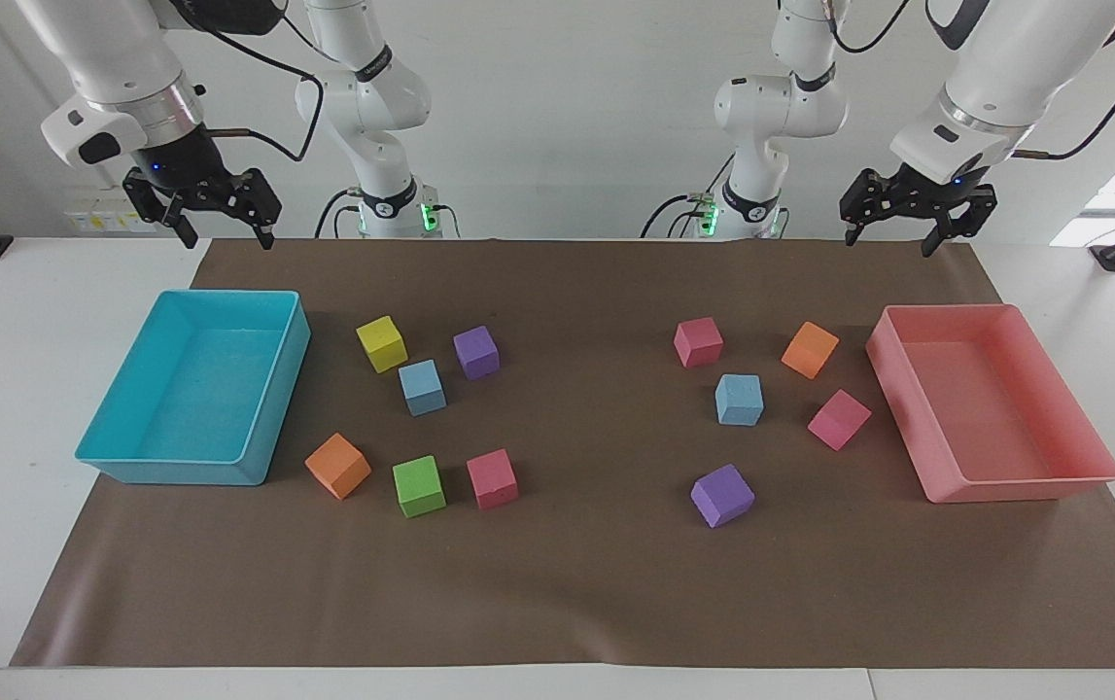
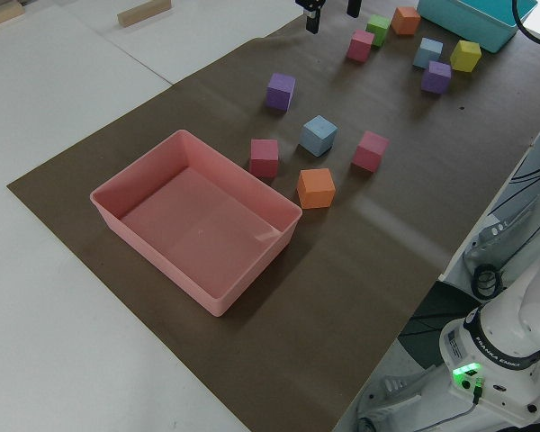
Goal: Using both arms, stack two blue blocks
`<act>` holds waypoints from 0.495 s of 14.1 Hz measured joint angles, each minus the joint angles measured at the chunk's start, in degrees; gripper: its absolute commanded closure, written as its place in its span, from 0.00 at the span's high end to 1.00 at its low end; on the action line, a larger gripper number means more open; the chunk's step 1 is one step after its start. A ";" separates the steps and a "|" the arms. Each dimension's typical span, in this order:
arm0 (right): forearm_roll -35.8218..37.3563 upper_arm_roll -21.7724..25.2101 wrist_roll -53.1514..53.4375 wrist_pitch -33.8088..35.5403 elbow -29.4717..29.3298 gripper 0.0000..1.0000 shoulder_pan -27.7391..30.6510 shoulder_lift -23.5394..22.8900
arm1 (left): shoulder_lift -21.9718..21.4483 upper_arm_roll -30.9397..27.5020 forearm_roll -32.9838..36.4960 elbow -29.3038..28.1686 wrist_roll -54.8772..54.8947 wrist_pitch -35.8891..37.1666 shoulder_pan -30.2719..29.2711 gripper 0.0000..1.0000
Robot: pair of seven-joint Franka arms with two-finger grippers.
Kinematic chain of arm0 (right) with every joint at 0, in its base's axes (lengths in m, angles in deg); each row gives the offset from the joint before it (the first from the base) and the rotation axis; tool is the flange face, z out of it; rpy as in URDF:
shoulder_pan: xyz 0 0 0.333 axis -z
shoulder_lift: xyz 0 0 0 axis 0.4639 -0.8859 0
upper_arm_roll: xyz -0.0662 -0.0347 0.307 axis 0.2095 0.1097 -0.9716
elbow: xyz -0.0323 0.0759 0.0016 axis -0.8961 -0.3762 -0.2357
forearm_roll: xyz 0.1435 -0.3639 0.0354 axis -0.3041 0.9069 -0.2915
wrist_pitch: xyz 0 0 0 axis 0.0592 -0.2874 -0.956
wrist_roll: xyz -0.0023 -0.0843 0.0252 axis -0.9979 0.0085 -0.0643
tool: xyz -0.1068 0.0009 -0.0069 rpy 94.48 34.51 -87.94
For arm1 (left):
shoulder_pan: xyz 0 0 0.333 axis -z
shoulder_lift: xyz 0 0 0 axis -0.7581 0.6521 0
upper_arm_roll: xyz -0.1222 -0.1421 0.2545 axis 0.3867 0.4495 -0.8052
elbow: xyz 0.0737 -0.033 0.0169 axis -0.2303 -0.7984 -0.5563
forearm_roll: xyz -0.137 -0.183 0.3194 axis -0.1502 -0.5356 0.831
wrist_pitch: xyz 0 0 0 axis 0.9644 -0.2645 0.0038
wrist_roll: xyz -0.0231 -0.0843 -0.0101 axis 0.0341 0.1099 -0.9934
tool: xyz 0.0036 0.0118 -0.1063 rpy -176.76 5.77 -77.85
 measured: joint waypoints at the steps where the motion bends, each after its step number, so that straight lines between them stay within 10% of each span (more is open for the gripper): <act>1: 0.00 0.00 0.00 0.00 0.00 1.00 0.00 0.00 | 0.00 0.00 0.00 0.00 0.00 0.00 0.00 1.00; 7: 0.00 0.00 0.00 0.00 0.00 1.00 0.00 0.00 | 0.00 -0.05 0.00 0.00 0.00 -0.01 -0.02 1.00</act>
